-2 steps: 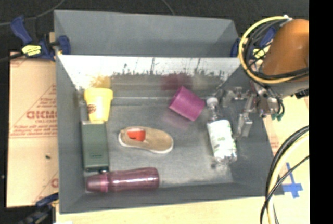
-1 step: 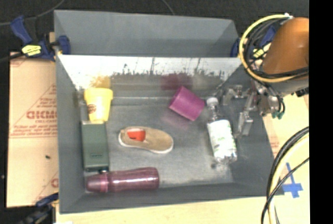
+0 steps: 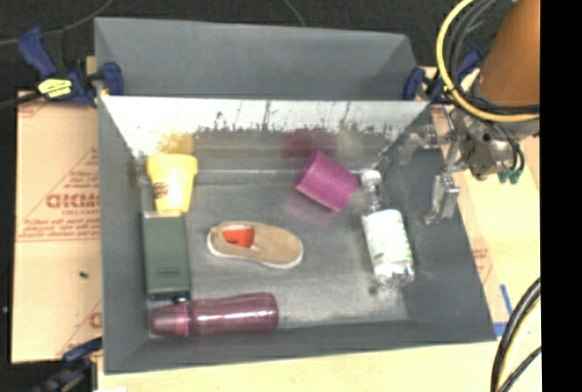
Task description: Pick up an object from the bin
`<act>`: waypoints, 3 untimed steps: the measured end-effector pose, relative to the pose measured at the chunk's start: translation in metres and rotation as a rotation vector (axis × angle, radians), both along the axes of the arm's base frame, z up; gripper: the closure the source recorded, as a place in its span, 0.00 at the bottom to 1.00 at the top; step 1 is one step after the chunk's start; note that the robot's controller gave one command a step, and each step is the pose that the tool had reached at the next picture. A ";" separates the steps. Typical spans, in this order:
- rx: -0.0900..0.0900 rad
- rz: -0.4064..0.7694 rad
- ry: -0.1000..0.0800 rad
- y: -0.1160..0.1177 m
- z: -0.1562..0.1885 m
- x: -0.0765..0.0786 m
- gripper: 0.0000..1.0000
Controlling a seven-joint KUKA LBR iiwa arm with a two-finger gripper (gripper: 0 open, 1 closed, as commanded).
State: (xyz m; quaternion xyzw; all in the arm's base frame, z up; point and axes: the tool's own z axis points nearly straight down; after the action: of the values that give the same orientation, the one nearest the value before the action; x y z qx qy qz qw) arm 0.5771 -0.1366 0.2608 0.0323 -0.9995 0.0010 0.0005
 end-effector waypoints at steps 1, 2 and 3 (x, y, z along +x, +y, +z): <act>-0.003 0.044 -0.013 0.006 -0.038 0.013 0.00; 0.002 0.197 0.000 0.055 -0.067 -0.013 0.00; -0.006 0.343 -0.017 0.098 -0.033 0.003 0.00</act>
Offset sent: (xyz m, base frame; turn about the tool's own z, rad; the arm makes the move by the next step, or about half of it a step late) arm -0.0127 0.0536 -0.0671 -0.1927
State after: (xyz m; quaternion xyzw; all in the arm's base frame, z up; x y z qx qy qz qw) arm 0.5798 -0.0389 0.2275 0.2024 -0.9793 0.0042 -0.0079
